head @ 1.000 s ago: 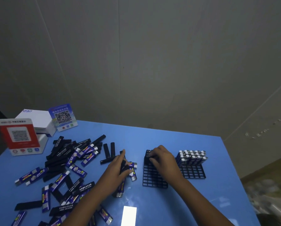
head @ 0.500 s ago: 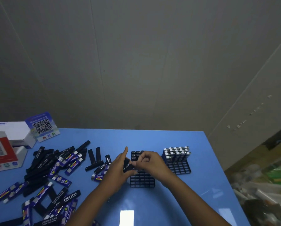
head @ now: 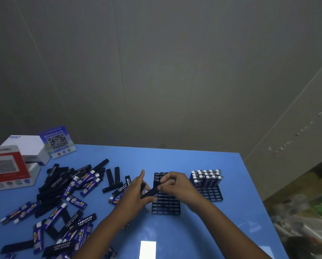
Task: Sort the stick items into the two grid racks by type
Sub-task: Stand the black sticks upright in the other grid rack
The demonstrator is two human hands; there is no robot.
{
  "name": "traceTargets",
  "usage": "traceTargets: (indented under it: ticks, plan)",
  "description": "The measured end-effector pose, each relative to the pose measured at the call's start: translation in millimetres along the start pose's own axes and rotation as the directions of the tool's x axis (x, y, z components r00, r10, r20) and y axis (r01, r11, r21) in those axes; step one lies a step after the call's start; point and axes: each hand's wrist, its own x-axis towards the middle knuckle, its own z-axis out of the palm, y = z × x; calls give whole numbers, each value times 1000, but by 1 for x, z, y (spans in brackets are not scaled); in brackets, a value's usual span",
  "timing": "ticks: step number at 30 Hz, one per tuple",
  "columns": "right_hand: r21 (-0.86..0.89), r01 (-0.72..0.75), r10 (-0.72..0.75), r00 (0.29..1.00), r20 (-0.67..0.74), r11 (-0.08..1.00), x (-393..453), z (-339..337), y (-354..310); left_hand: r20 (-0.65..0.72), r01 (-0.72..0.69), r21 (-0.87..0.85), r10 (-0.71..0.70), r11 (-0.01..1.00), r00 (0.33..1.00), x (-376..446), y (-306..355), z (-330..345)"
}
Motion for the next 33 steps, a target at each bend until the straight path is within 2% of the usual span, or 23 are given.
traceTargets:
  ticks: [3,9,15,19,23,27,30,33]
  plan:
    - [-43,56,-58,998,-27,997,1,-5,0,-16,33,-74,-34,997,999,-4,-2,-3]
    - [-387,274,-300,954,-8,881,7,-9,9,-33,33,-42,-35,999,999,-8,-6,-5]
    - [-487,292,-318,948,31,823,11,-11,17,-36,22,-32,-23,999,999,-5,-10,-2]
    - [-501,255,-288,958,13,827,12,-16,17,-27,17,-29,-18,999,999,-1,-14,-3]
    - [-353,168,-187,982,-20,920,12,-23,19,-25,13,-15,-13,1000,1000,6,-17,-4]
    - [-84,106,-103,994,38,991,13,-27,16,-25,24,-19,-25,1000,999,15,-14,-5]
    - [131,54,-71,989,128,990,12,-29,9,-28,19,6,-19,1000,999,20,-13,-7]
    - [218,54,-99,975,201,974,13,-29,8,-26,17,24,-16,1000,1000,24,-15,-9]
